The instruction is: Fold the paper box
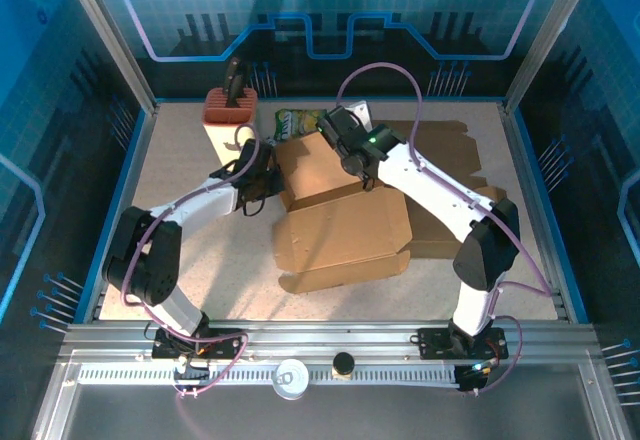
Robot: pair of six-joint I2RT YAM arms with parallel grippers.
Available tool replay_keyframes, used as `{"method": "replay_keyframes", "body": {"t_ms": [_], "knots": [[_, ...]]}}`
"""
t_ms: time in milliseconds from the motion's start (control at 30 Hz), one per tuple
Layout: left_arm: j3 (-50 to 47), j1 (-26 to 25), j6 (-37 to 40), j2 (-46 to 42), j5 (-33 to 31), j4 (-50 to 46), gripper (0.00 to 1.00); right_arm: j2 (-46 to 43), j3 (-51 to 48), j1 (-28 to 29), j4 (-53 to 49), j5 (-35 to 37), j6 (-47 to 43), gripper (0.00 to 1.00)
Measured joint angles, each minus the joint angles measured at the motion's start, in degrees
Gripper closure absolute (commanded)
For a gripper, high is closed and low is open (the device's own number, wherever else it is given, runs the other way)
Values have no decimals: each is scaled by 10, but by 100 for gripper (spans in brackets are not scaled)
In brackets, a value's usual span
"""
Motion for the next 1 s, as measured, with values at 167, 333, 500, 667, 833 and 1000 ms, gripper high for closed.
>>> {"method": "replay_keyframes", "body": {"t_ms": [167, 333, 500, 667, 833, 1000], "knots": [[30, -1, 1, 4, -7, -25, 55, 0, 0, -14, -31, -3, 51, 100], [44, -8, 1, 4, -8, -44, 46, 0, -10, -38, -45, -14, 87, 100], [50, -13, 0, -4, -8, -60, 45, 0, -31, -53, -50, -35, 110, 100], [49, -36, -2, -64, -24, -85, 47, -14, -66, -73, -50, -69, 141, 100], [23, -98, -21, -166, -42, -92, 51, -56, -116, -111, -51, -119, 197, 100], [-16, -212, -61, -204, -77, -115, 53, -104, -163, -173, -55, -186, 291, 100]]}}
